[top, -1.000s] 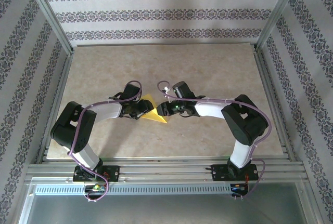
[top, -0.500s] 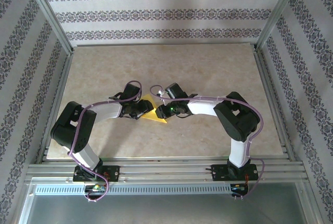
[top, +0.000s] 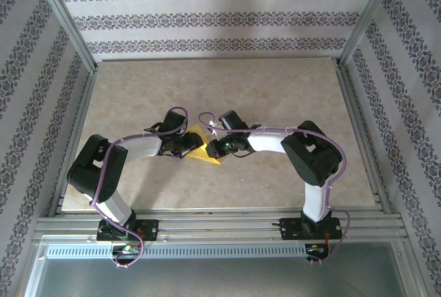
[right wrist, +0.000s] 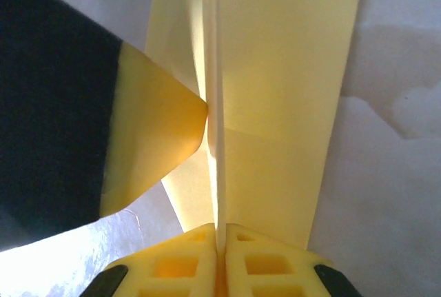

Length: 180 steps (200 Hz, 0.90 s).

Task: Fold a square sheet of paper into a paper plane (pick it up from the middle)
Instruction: Fourth fold the wing at the center of the table.

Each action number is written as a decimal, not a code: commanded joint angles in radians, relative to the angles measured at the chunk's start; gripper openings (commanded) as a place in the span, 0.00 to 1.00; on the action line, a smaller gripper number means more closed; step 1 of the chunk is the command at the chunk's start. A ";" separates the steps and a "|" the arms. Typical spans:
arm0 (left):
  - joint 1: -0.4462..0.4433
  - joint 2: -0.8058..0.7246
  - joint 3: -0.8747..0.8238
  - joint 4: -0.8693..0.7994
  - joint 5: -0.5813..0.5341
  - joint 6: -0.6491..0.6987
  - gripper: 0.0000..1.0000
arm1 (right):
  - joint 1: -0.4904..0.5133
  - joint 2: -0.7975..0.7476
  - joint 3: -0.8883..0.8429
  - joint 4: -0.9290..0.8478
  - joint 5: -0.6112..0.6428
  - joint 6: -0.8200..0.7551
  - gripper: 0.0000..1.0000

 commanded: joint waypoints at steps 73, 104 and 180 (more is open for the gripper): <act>-0.009 -0.158 -0.043 0.022 -0.007 0.073 0.52 | -0.053 0.034 0.000 0.071 -0.151 0.160 0.07; -0.009 -0.131 -0.047 0.028 -0.016 0.072 0.52 | -0.061 0.049 -0.005 0.100 -0.189 0.219 0.07; -0.008 -0.046 -0.030 0.054 -0.010 0.050 0.54 | -0.067 0.088 0.001 0.109 -0.241 0.251 0.09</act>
